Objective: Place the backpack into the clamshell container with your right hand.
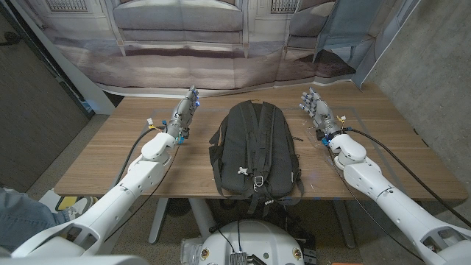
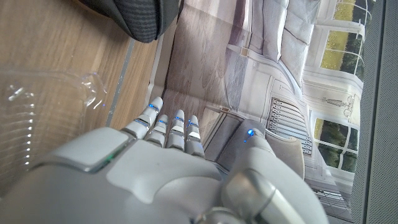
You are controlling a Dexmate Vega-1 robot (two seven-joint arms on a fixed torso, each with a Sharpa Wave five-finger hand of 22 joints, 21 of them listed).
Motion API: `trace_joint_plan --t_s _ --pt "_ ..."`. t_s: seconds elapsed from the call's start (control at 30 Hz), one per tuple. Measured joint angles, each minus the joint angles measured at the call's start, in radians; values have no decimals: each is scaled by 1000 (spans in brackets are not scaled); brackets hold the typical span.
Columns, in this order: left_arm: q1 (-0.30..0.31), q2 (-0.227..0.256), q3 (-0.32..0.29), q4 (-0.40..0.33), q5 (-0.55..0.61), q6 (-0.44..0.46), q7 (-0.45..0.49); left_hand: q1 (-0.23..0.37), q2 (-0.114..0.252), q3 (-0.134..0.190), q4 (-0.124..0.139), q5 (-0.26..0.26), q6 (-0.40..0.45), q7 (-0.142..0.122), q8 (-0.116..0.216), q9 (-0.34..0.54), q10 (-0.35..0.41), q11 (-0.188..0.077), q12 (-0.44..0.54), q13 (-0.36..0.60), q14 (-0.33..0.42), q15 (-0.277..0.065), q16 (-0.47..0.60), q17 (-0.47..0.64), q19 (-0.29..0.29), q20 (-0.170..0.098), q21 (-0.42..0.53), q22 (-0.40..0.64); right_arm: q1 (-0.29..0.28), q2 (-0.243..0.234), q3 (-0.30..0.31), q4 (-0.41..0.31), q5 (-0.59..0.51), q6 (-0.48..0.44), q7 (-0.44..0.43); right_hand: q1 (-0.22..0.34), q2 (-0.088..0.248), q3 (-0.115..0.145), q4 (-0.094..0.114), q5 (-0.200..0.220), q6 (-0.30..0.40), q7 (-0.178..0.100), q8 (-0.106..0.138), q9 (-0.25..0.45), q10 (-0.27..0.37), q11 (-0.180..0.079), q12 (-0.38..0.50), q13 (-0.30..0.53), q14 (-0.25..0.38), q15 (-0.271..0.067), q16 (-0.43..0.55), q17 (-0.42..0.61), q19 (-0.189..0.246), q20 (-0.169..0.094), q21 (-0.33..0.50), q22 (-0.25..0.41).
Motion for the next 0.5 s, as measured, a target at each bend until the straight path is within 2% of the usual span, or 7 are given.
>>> trace_joint_plan --t_s 0.13,0.5 --pt "1 1 0 -3 1 3 3 0 0 0 0 0 0 0 0 0 0 0 0 0 0 0 0 0 0 0 0 0 -8 -8 0 -19 -3 0 -2 2 -2 0 0 0 0 0 0 0 0 0 0 0 0 0 0 0 7 -7 -4 0" --pt "1 1 0 -3 9 8 9 0 0 0 0 0 0 0 0 0 0 0 0 0 0 0 0 0 0 0 0 0 -19 -33 1 -61 -3 0 -2 11 0 4 -4 0 0 0 0 0 4 -4 0 0 0 0 0 0 13 -2 -4 0"
